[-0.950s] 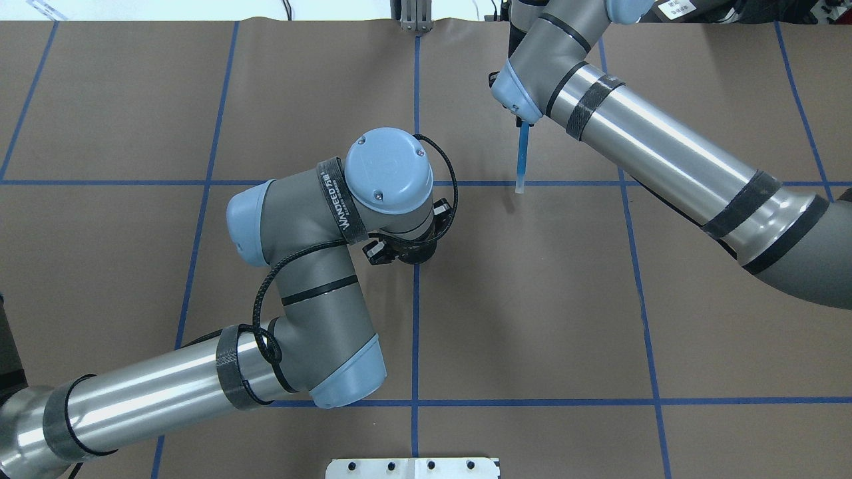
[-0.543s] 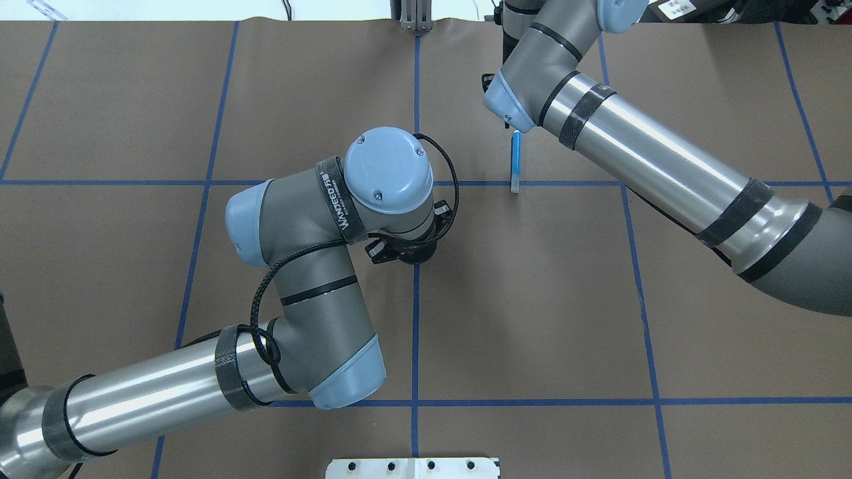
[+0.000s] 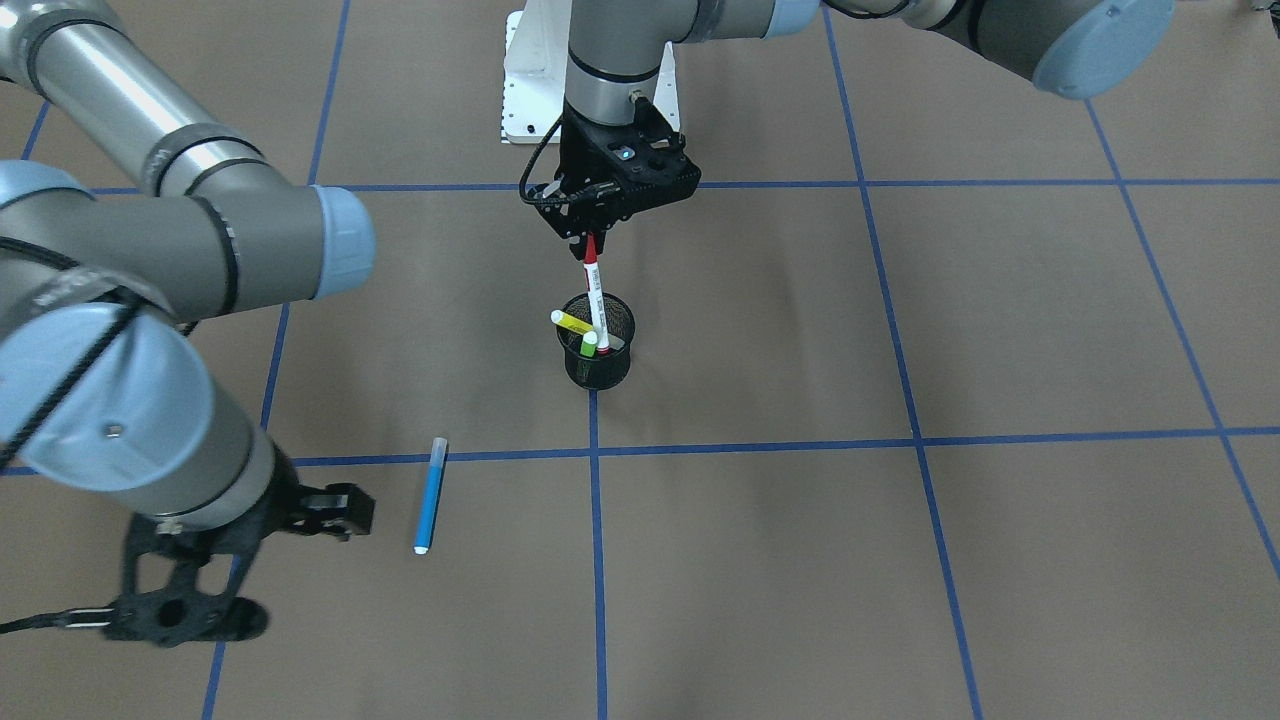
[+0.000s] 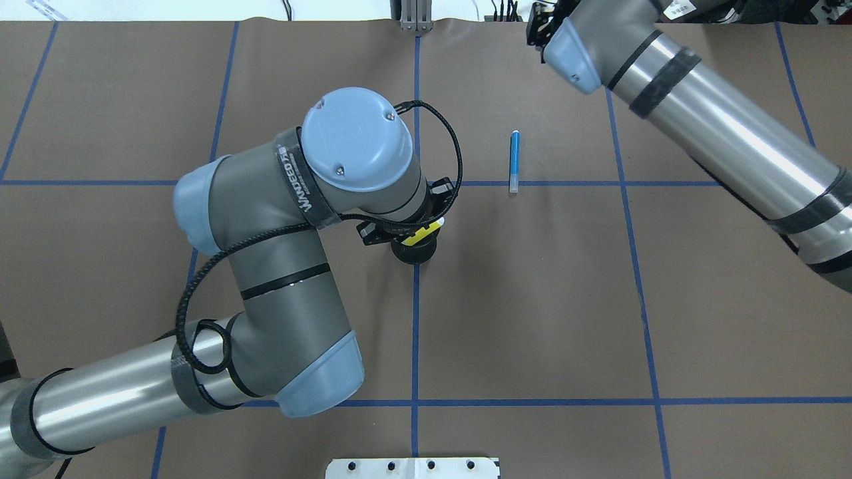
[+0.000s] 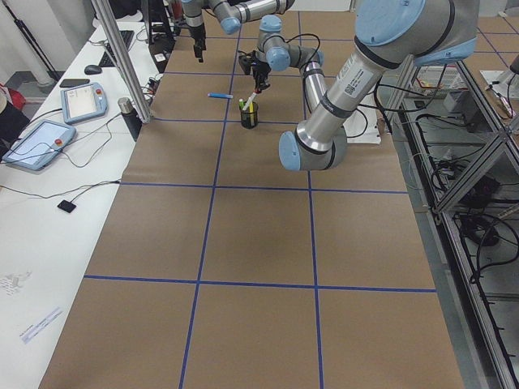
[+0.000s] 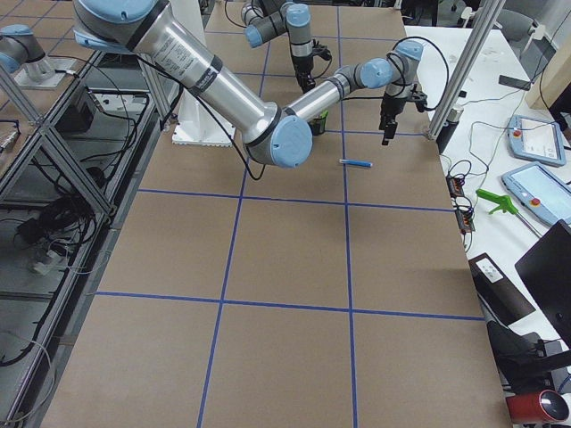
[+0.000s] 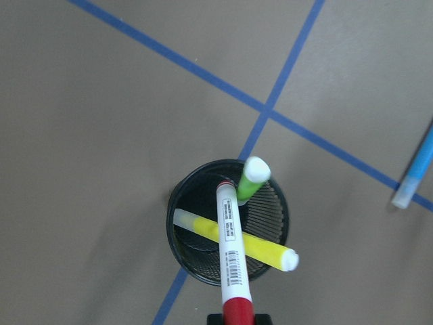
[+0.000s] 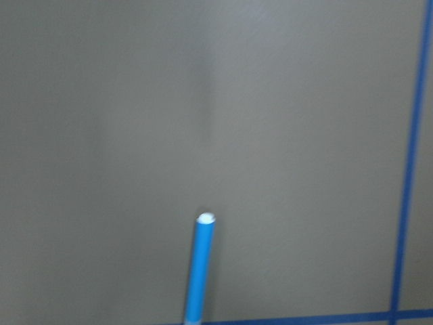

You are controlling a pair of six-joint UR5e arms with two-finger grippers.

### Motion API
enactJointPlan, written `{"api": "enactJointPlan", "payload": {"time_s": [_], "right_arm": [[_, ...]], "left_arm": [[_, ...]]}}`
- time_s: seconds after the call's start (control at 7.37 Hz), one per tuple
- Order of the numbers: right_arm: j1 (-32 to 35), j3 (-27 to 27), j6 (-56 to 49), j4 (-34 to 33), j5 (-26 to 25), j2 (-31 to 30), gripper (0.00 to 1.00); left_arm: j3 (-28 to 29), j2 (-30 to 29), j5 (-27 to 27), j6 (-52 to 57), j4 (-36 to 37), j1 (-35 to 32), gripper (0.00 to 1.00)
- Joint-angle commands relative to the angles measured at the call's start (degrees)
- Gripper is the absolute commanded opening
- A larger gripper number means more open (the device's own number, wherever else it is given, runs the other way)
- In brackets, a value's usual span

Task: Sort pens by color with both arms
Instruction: 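Lift the red marker with the left gripper and lay it by the blue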

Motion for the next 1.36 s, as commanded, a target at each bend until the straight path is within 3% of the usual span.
{"api": "enactJointPlan", "payload": {"time_s": [0.0, 0.27, 0.41, 0.54, 0.68, 1.22], "right_arm": [[9.3, 4.7, 3.3, -0.9, 1.2, -5.9, 1.0], [11.0, 18.1, 8.5, 0.1, 5.2, -16.6, 1.0], [11.3, 25.1, 7.9, 2.4, 5.6, -23.5, 1.0], [11.3, 26.4, 8.2, 5.4, 5.5, -25.7, 1.0], [11.3, 26.5, 8.2, 6.0, 5.5, -25.9, 1.0], [12.1, 27.5, 6.7, 6.1, 5.5, -27.9, 1.0]], "left_arm": [[-3.7, -0.7, 2.2, 3.9, 0.7, -1.8, 0.0], [1.4, -3.3, 11.2, 5.9, -8.0, -2.2, 0.0], [9.7, -6.2, 15.5, 6.1, -14.3, -2.2, 0.0], [19.8, -9.7, 17.9, 6.1, -21.8, -2.2, 0.0], [25.2, -10.1, 20.0, 7.0, -28.6, -2.1, 0.0], [36.9, -10.6, 29.6, 10.7, -38.3, -0.5, 0.0]]}}
